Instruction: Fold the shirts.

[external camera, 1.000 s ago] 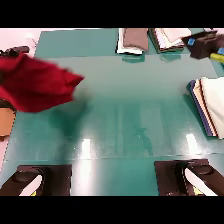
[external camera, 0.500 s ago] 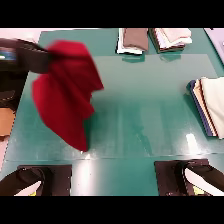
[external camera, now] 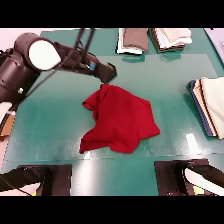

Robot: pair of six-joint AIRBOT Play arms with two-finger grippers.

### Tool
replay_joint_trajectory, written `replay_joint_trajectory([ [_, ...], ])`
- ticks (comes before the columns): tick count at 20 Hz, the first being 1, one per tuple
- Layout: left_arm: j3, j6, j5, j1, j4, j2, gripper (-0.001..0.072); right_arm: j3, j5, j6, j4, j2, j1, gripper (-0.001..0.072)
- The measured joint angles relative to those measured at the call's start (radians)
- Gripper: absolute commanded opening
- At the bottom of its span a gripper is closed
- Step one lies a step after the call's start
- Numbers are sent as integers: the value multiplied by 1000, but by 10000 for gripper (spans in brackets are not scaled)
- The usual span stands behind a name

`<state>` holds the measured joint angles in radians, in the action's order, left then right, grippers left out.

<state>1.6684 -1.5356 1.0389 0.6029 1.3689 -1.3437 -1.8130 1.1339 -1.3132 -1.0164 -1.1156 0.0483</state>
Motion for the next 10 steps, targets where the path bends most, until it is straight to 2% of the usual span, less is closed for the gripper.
replay_joint_trajectory([
  [5, -14, -8, 113, -231, -5, -114, 640, -3, 16, 0, 0, -3, 0, 15],
  [10, -148, -7, 126, -317, -88, -236, 640, -3, 31, 0, 0, -3, 0, 15],
])
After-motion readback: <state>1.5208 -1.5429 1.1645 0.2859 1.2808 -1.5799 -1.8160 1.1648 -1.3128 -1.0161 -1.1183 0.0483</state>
